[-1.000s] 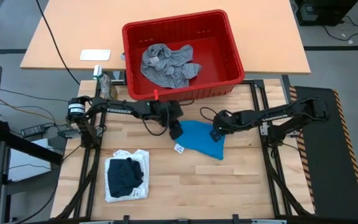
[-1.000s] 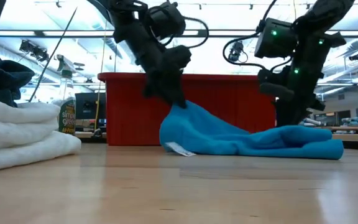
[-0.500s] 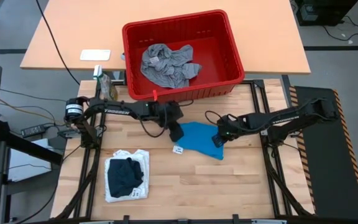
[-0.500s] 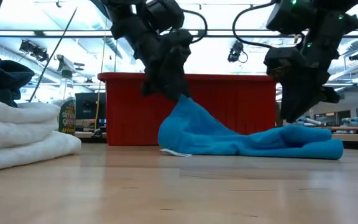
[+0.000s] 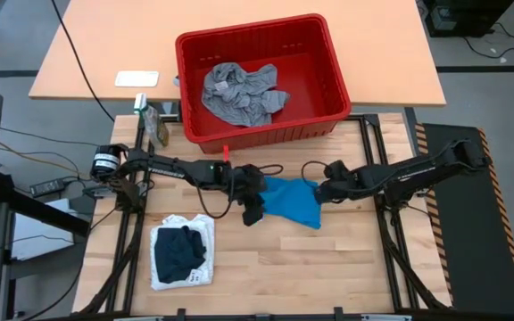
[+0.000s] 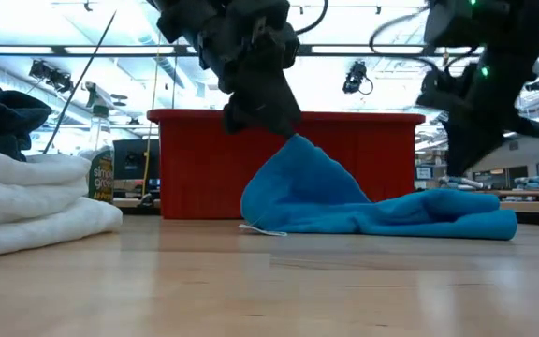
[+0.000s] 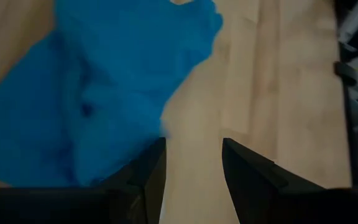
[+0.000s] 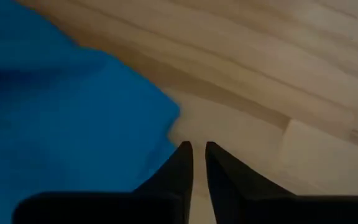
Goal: Fold laundry
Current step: Fold the light blue shorts
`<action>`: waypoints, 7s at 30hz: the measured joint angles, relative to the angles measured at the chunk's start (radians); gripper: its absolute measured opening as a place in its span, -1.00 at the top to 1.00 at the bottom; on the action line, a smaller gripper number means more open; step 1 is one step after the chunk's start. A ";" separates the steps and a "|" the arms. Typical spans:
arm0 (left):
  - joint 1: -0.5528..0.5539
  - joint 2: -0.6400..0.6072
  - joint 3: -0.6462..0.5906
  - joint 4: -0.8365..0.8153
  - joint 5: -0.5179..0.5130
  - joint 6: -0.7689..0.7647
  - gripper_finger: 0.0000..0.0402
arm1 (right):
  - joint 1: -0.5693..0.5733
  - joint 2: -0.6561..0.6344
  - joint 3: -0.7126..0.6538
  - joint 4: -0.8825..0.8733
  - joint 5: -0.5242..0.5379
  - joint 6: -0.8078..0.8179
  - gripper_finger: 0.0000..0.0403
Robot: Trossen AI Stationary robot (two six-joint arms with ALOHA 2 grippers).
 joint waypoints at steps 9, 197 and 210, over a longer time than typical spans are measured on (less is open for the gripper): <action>-0.003 0.000 0.041 0.002 0.037 -0.032 0.22 | 0.026 -0.017 -0.047 0.184 -0.306 -0.062 0.80; -0.106 -0.093 -0.029 -0.004 0.075 0.040 0.94 | 0.283 0.338 0.111 0.982 -0.065 -0.600 0.93; -0.033 -0.107 0.271 -0.195 -0.001 0.337 0.94 | 0.198 0.127 0.158 0.868 0.204 -0.810 0.93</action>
